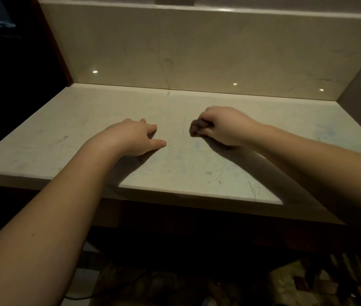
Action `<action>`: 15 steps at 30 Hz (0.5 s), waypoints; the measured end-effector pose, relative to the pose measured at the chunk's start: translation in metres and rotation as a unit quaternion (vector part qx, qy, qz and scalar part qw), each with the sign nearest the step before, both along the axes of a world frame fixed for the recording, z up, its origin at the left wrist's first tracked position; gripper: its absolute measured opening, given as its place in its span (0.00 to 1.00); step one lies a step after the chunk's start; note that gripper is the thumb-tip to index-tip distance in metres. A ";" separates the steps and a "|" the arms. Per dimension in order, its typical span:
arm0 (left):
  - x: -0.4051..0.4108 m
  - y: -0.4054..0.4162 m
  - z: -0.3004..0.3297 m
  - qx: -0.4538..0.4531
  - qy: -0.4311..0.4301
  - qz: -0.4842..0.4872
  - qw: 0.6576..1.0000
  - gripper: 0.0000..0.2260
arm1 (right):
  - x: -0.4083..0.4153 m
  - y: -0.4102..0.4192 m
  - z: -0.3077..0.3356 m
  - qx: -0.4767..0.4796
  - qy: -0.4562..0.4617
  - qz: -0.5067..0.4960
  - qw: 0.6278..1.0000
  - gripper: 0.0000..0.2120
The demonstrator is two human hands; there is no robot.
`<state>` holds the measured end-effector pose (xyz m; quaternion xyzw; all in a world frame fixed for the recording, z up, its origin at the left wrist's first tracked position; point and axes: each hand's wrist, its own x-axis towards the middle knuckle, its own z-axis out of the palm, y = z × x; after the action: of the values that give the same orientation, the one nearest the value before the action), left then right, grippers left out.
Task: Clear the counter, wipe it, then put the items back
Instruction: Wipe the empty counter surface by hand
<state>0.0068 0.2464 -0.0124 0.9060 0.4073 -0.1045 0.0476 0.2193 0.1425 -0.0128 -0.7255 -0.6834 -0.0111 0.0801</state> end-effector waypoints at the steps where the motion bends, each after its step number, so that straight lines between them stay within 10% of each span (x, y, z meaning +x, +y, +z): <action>1: 0.000 0.000 0.000 -0.001 -0.001 0.001 1.000 0.29 | -0.006 -0.005 -0.002 0.002 0.013 0.032 0.999 0.09; 5: 0.003 -0.002 -0.001 -0.004 -0.002 0.008 1.000 0.28 | -0.038 -0.062 -0.011 -0.004 0.086 0.212 0.974 0.13; 11: 0.002 -0.003 0.005 -0.019 -0.002 0.010 1.000 0.29 | 0.014 -0.003 0.004 -0.007 -0.003 0.023 1.000 0.11; 15: 0.003 -0.003 0.002 -0.011 -0.002 0.019 1.000 0.29 | -0.003 -0.029 -0.007 0.018 0.019 0.121 0.992 0.10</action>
<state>0.0095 0.2431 -0.0105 0.8977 0.4234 -0.1062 0.0604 0.2160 0.1139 -0.0195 -0.6358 -0.7645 0.0003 0.1067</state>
